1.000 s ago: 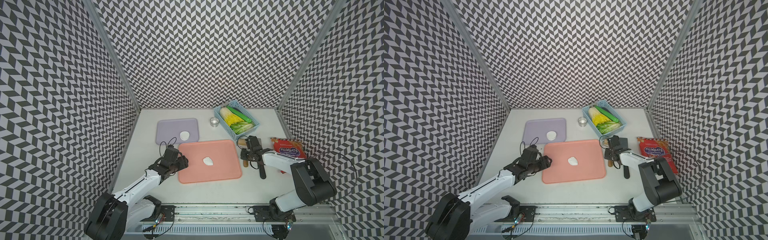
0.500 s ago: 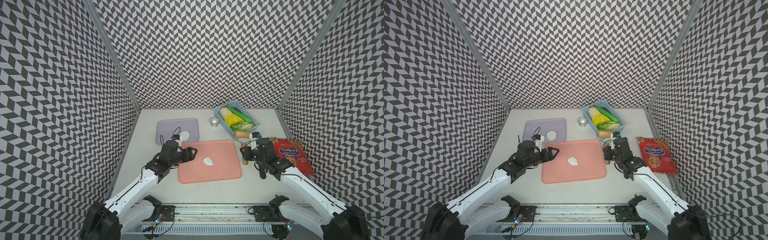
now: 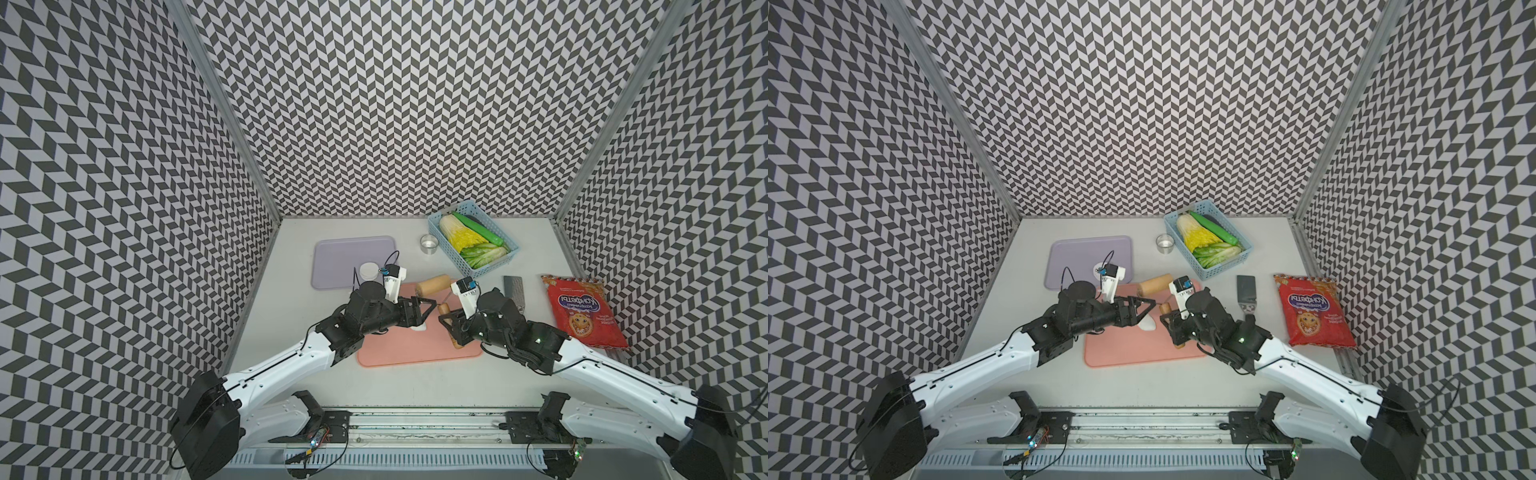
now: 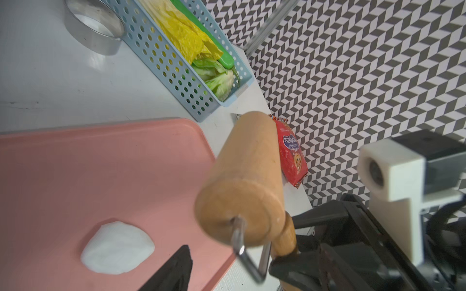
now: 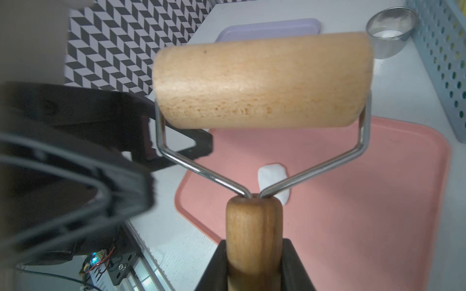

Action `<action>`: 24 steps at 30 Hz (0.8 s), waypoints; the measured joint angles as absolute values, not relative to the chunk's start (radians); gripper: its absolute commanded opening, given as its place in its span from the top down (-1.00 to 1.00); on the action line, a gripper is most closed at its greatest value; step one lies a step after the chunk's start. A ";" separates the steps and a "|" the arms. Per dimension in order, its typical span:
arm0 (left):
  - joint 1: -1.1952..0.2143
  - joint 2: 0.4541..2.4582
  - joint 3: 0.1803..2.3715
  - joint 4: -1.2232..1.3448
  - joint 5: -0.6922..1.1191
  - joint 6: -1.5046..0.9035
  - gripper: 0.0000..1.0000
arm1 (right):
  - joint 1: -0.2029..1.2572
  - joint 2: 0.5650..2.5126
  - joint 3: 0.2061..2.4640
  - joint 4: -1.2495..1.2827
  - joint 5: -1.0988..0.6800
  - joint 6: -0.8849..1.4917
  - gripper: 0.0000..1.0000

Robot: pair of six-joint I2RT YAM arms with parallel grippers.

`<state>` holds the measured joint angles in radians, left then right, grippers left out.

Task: Roll out the dumpling wrappers from the dough
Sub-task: Pick up the rolling pin from the center of the board.

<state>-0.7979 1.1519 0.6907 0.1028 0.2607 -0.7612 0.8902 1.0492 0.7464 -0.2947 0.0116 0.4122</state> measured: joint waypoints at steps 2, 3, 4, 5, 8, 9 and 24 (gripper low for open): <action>-0.818 1.165 0.691 0.112 0.246 -0.766 -0.37 | 0.924 1.064 0.757 -0.282 0.033 0.424 1.00; -0.823 1.169 0.691 0.114 0.242 -0.767 -0.31 | 0.937 1.069 0.760 -0.279 0.041 0.429 1.00; -0.827 1.171 0.693 0.117 0.235 -0.770 -0.21 | 0.951 1.074 0.762 -0.277 0.051 0.434 1.00; -0.827 1.172 0.696 0.119 0.228 -0.775 -0.08 | 0.963 1.078 0.765 -0.275 0.061 0.437 1.00; -0.827 1.172 0.700 0.129 0.210 -0.786 0.19 | 0.997 1.089 0.776 -0.264 0.099 0.443 1.00; -0.827 1.172 0.700 0.136 0.210 -0.789 0.22 | 1.003 1.092 0.780 -0.261 0.111 0.445 1.00; -0.829 1.150 0.681 0.186 0.205 -0.833 0.51 | 1.025 1.096 0.785 -0.240 0.169 0.451 1.00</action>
<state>-0.8291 1.1500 0.6807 0.1856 0.2047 -0.8326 1.0252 1.0958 0.7845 -0.2398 0.1692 0.4507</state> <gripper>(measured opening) 0.287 0.287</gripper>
